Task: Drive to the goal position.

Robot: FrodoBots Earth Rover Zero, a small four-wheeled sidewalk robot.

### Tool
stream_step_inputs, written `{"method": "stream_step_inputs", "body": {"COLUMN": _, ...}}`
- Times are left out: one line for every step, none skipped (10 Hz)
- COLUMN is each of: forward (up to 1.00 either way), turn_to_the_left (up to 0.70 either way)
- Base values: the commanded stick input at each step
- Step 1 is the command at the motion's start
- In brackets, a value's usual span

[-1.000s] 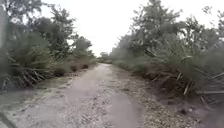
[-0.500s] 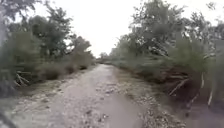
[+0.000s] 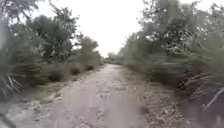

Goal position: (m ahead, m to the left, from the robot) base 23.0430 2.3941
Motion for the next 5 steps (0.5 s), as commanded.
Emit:
{"method": "stream_step_inputs", "body": {"forward": 0.7, "turn_to_the_left": 0.0}}
{"method": "stream_step_inputs", "body": {"forward": 0.7, "turn_to_the_left": 0.0}}
{"method": "stream_step_inputs", "body": {"forward": 0.7, "turn_to_the_left": 0.0}}
{"method": "stream_step_inputs", "body": {"forward": 0.7, "turn_to_the_left": 0.0}}
{"method": "stream_step_inputs", "body": {"forward": 0.7, "turn_to_the_left": 0.0}}
